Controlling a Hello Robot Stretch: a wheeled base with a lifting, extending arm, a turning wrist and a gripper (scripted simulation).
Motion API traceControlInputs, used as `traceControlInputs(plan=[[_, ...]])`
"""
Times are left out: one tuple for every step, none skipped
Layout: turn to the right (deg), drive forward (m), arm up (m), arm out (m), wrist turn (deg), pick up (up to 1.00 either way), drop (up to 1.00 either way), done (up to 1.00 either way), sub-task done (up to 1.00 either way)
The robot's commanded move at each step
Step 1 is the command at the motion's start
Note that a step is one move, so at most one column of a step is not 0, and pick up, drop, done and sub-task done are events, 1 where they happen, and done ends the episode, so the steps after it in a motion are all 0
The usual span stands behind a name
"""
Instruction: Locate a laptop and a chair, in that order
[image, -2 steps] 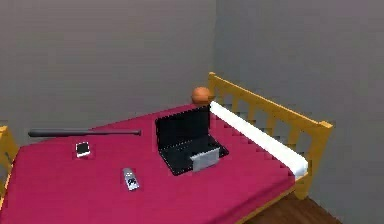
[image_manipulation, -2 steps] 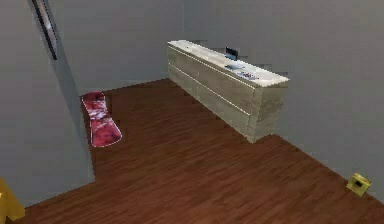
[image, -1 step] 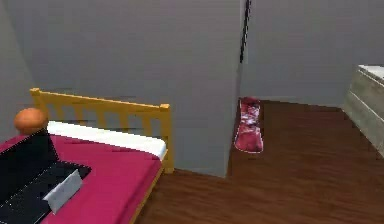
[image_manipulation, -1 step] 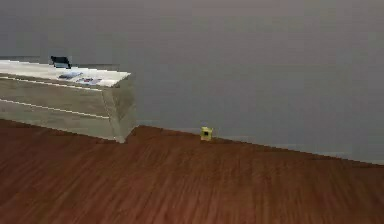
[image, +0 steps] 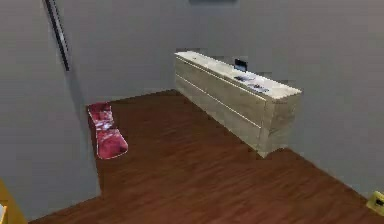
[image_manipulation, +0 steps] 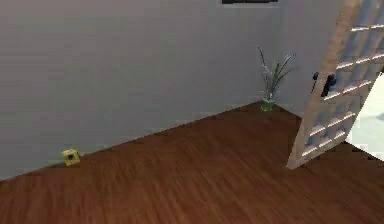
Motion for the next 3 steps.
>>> traceControlInputs(plan=[[45.0, 0.00, 0.00, 0.00, 0.0, 0.00, 0.00, 0.00, 0.00], [33.0, 0.00, 0.00, 0.00, 0.0, 0.00, 0.00, 0.00, 0.00], [0.0, 0.45, 0.00, 0.00, 0.0, 0.00, 0.00, 0.00, 0.00]])
